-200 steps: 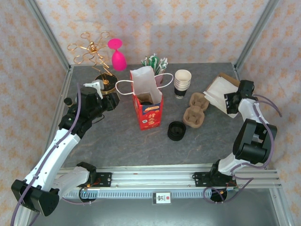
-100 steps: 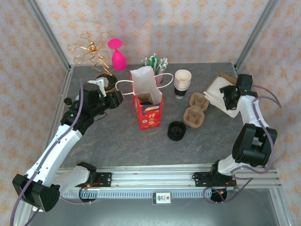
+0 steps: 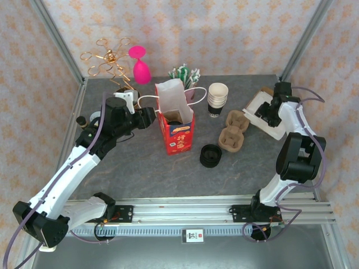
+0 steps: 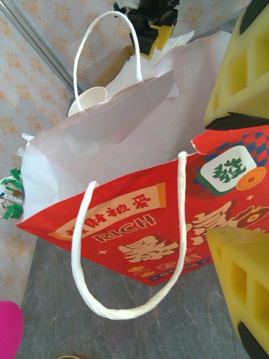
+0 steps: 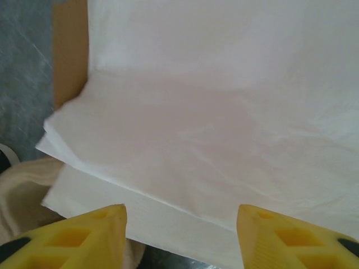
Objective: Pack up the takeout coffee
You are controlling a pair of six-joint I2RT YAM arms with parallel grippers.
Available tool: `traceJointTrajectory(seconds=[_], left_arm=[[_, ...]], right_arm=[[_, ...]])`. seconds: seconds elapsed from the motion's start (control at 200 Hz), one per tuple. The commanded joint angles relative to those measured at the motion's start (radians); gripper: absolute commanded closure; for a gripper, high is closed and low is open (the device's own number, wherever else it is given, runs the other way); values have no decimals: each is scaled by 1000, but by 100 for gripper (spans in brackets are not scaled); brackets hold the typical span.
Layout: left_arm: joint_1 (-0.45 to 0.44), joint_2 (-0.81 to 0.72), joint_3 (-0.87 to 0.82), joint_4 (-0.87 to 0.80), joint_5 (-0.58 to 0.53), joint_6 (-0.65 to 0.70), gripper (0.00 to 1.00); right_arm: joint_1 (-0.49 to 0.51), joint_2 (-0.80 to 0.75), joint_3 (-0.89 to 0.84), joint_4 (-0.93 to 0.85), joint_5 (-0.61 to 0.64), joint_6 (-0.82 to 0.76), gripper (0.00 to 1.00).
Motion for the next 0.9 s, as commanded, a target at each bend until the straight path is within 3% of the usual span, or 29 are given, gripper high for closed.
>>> traceJointTrajectory(seconds=[0.0,0.445,0.896], left_arm=[[-15,8,37,-9,-26,24,49],[-30,28,48,-13,-41,19,49],[-54,72,85,-6,-51,6,49]], right_arm=[[20,8,-26,-13,17,-98,48],[36,108,54,-36,156,-142,52],[37,163,129,25,159,-150,55]])
